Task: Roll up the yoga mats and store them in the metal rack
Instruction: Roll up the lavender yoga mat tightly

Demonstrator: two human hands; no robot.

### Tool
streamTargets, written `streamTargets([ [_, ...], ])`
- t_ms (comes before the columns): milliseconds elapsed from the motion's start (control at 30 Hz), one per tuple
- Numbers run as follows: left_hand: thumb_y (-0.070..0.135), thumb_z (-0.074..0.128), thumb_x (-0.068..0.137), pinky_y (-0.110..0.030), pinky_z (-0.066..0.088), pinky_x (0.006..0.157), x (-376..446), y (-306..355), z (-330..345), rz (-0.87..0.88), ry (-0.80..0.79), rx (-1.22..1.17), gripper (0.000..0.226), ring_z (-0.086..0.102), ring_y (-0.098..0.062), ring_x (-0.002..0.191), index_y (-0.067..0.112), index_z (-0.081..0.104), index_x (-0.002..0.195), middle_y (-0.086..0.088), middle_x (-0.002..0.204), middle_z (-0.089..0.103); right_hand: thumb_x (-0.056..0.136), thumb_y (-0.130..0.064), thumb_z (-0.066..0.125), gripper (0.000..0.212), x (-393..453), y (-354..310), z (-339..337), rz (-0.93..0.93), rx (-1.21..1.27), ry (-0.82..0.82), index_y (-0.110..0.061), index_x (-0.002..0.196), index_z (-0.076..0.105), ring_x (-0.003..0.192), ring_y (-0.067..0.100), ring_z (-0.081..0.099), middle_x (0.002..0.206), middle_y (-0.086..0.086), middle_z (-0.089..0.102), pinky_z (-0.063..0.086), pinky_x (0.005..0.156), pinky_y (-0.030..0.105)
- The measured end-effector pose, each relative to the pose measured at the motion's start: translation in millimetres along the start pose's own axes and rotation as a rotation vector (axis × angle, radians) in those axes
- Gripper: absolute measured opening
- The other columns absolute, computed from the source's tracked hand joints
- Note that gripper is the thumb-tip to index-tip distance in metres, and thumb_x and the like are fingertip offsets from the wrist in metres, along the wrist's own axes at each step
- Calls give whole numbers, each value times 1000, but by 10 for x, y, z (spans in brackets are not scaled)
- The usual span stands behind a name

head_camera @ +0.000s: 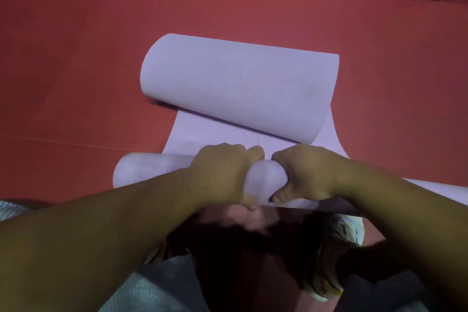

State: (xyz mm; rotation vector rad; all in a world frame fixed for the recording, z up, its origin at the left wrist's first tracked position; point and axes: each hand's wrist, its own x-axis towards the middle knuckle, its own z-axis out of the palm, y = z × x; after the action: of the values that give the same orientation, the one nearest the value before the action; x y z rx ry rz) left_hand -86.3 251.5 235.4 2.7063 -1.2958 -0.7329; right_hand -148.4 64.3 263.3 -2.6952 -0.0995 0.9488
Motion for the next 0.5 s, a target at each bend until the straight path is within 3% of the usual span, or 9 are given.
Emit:
streamTargets([
  [100, 65, 78, 65, -34, 49, 74, 7, -22, -33, -12, -93, -27, 65, 59, -17, 88, 36, 50, 114, 10, 102, 65, 67, -63, 78, 49, 8, -34, 14, 2, 0, -22, -34, 99, 56, 89, 18, 62, 95, -12, 63, 55, 82, 41],
  [200, 60, 80, 66, -34, 53, 78, 49, -75, -91, -14, -142, -113, 52, 61, -16, 89, 38, 54, 105, 12, 100, 66, 63, -61, 83, 61, 18, -110, 72, 3, -47, 64, -32, 104, 49, 90, 20, 61, 97, -9, 62, 54, 79, 39],
  [333, 53, 84, 68, -36, 54, 82, 96, -107, -145, 5, -277, -181, 57, 61, -18, 94, 32, 57, 113, 11, 106, 65, 67, -57, 83, 62, 30, -144, 184, -16, -120, 108, -29, 108, 46, 89, 23, 62, 98, -5, 63, 54, 74, 39],
  [500, 63, 80, 62, -35, 51, 73, 40, -56, -78, 19, -66, 30, 71, 61, -18, 88, 37, 44, 118, 10, 102, 63, 71, -60, 77, 44, 36, -43, 154, -5, 58, 83, -37, 100, 53, 85, 16, 62, 90, -12, 64, 56, 78, 37],
])
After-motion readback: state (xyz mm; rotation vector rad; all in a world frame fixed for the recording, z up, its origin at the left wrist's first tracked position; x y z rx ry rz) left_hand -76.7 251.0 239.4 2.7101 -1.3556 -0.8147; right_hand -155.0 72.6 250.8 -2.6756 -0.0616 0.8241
